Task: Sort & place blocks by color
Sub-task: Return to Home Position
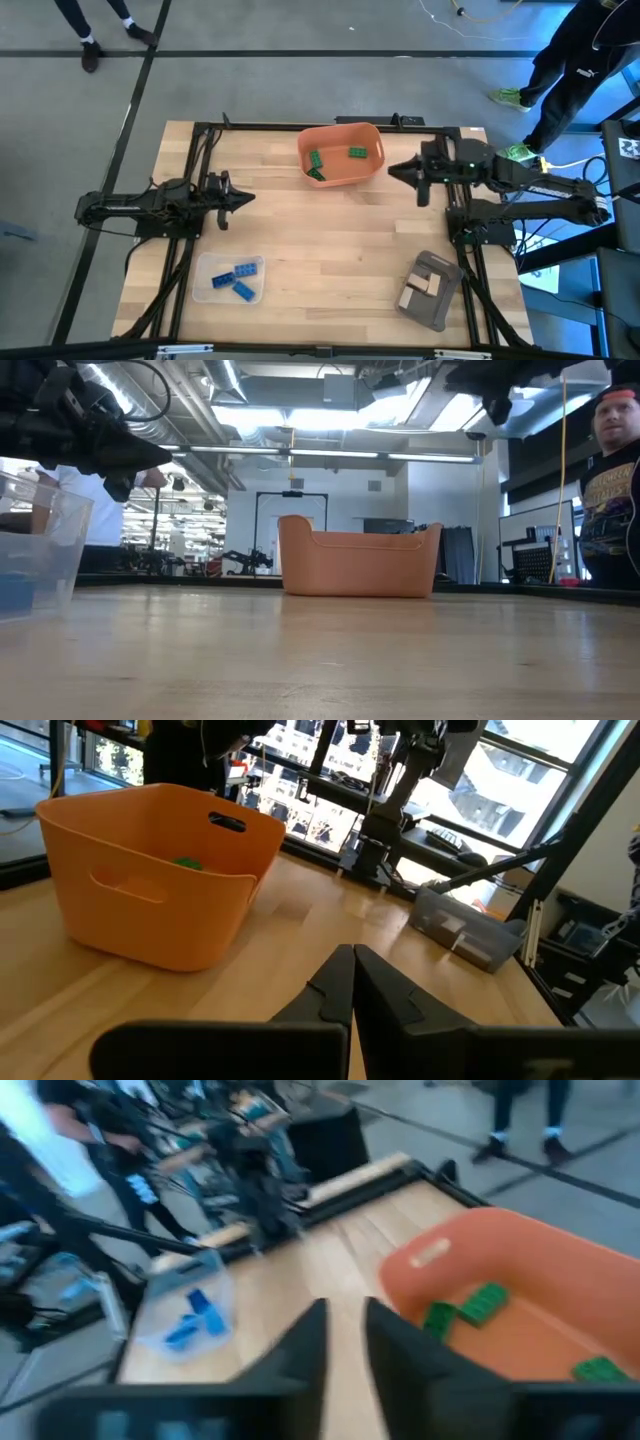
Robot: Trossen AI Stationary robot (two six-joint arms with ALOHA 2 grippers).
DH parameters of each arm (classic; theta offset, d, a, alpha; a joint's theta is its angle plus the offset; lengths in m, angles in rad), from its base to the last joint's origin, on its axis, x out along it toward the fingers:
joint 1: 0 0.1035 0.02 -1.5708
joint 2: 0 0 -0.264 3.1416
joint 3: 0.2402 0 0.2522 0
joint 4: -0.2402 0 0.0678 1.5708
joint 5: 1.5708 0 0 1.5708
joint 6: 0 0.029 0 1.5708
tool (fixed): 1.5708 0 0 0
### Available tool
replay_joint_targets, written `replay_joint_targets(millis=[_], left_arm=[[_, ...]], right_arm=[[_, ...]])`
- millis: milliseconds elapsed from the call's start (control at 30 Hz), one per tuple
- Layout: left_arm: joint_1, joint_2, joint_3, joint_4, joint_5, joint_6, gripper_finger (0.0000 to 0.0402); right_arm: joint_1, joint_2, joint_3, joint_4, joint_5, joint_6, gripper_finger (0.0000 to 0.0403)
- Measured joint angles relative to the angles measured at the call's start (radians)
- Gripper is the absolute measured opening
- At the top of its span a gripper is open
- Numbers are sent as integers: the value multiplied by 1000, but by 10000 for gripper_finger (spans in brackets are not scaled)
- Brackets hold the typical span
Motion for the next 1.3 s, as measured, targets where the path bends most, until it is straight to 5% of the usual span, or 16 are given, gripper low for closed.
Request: replay_joint_targets(millis=[67,267,433,767,1033,1300], left_arm=[[0,0,0,0,0,0,0],[0,0,0,0,0,0,0],[0,0,0,1,0,0,0],[0,0,0,1,0,0,0],[0,0,0,1,0,0,0],[0,0,0,1,0,0,0]], right_arm=[[20,-36,-44,59,-25,8,17],[144,-129,-305,324,6,105,4],[181,-248,-401,274,70,110,2],[148,-549,-459,103,-38,107,1],[148,-720,-593,165,109,128,0],[148,-729,-715,245,294,150,0]])
